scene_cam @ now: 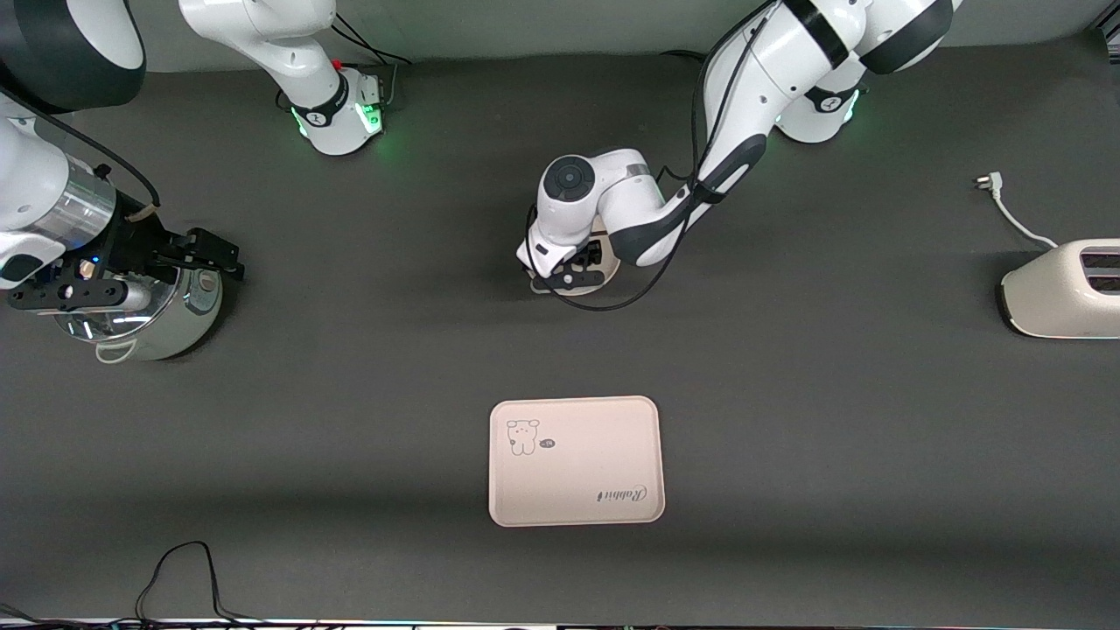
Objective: Place bun in plate and plate on tray
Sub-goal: 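Lower the bun onto the white plate and open the left gripper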
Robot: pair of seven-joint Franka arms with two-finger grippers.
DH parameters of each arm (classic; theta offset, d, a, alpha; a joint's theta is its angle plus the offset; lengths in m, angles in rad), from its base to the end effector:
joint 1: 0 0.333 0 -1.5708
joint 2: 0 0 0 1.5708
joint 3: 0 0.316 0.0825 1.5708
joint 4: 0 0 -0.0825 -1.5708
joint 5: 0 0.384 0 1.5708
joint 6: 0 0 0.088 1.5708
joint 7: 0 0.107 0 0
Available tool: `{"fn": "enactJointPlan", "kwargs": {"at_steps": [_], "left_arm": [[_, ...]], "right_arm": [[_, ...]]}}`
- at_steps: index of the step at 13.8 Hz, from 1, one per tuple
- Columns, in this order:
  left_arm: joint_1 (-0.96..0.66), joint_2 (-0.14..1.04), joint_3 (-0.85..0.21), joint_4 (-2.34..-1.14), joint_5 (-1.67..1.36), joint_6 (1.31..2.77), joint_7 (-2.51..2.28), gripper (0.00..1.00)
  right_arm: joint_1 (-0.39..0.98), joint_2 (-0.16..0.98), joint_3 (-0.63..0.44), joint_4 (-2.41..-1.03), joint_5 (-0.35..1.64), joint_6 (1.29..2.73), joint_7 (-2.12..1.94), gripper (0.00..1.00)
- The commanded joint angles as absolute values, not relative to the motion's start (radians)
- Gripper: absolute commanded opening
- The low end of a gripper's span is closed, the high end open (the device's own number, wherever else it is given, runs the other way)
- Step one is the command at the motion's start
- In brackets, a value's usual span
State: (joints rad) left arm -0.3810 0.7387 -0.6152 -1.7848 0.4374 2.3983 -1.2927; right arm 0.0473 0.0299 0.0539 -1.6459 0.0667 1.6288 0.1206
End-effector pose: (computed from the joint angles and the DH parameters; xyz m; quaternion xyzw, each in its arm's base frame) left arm 0.3872 -0.5309 0.2031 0.9971 0.0531 -0.0362 0.0417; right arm 0.5618 0.0635 0.5774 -0.9991 0.0124 0.0271 0.0312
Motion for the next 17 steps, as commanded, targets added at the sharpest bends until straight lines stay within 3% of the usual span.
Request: {"fn": "enactJointPlan", "kwargs": {"at_steps": [1, 4, 12, 17], "left_arm": [[-0.408, 0.713, -0.595, -1.779, 0.451, 2.365, -1.322, 1.00], [-0.410, 0.715, -0.597, -1.781, 0.449, 2.367, -1.324, 1.00], [-0.405, 0.703, -0.598, -1.746, 0.443, 2.344, -1.316, 1.00], [-0.381, 0.646, -0.603, -1.507, 0.443, 1.949, -1.193, 1.00]], "right_arm": [[0.054, 0.031, 0.051, -1.615, 0.071, 1.615, 0.137, 1.00], [0.052, 0.026, 0.049, -1.556, 0.072, 1.533, 0.140, 1.00], [0.051, 0.026, 0.051, -1.539, 0.069, 1.506, 0.135, 1.00], [0.055, 0.002, 0.052, -1.502, 0.071, 1.462, 0.124, 1.00]]}}
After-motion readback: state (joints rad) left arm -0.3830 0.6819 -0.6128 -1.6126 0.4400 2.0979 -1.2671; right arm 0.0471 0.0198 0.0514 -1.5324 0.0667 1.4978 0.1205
